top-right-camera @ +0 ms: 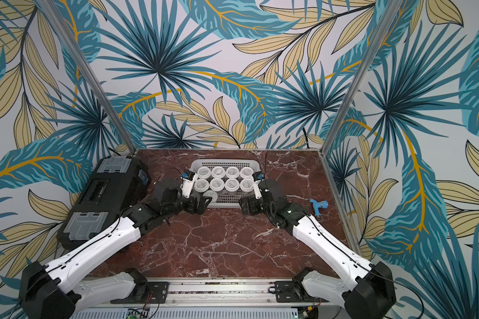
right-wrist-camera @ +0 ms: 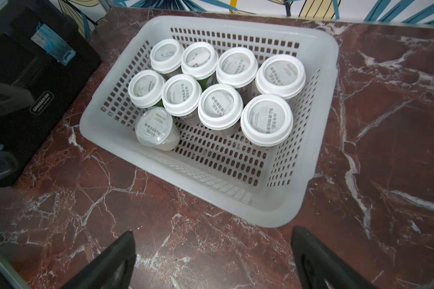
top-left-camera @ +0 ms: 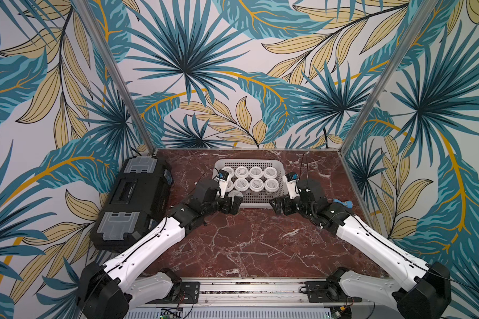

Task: Put the yogurt in the basket
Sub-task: Reset both arms

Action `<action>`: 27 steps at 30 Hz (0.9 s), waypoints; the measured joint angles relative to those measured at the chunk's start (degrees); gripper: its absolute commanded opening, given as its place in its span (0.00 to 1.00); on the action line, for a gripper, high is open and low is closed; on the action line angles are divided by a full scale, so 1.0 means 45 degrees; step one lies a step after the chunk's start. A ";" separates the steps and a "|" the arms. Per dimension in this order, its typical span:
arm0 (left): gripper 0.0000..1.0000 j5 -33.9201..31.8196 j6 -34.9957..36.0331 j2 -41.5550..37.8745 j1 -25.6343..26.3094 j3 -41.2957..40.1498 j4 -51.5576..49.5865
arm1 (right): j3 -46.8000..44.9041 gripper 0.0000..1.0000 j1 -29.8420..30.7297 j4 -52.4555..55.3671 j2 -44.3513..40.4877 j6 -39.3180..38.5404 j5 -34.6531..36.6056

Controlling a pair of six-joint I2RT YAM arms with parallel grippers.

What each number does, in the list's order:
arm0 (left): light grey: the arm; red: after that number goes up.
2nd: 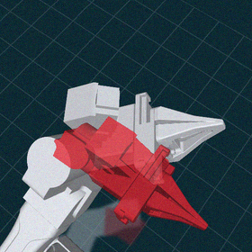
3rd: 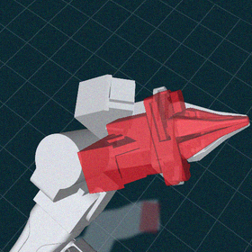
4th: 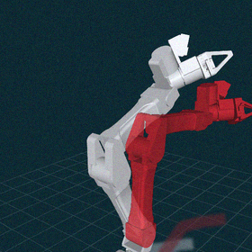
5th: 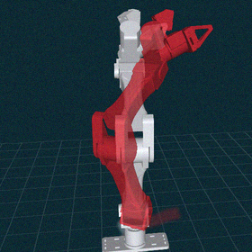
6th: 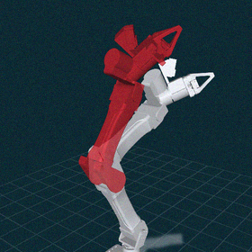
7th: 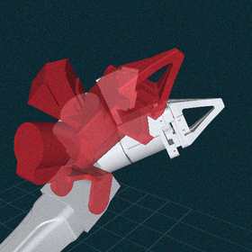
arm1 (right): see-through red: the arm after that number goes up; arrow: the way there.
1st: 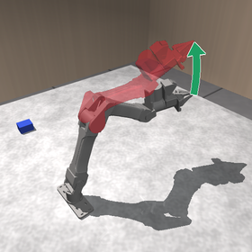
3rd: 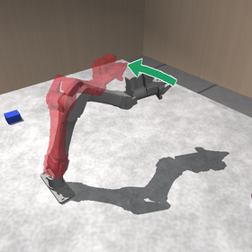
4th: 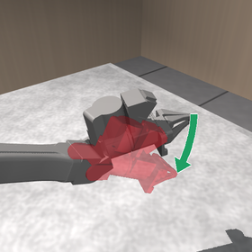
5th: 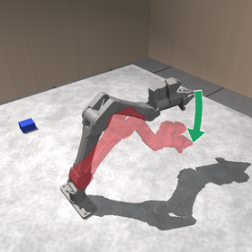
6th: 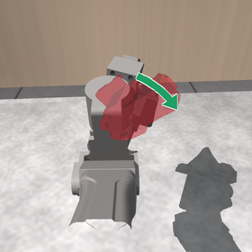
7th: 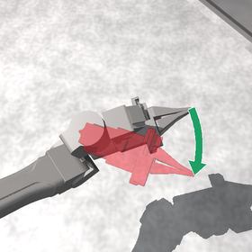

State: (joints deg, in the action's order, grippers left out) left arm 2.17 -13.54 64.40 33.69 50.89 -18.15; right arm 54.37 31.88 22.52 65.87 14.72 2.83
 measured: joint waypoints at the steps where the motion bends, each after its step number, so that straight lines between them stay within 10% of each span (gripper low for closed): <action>1: 1.00 -0.0107 0.0000 -0.0175 0.0000 -0.0126 0.0039 | 0.0097 1.00 0.0000 0.0024 0.0005 -0.0063 0.0146; 27: 1.00 -0.3959 0.1428 -0.5192 -0.0039 -0.5513 0.3381 | 0.0087 0.99 -0.0073 -0.0083 0.0423 -0.3065 0.4430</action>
State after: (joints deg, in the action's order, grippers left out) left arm -15.64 -7.11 41.04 33.52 26.09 -2.94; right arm 54.76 31.55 22.15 67.77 0.93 22.76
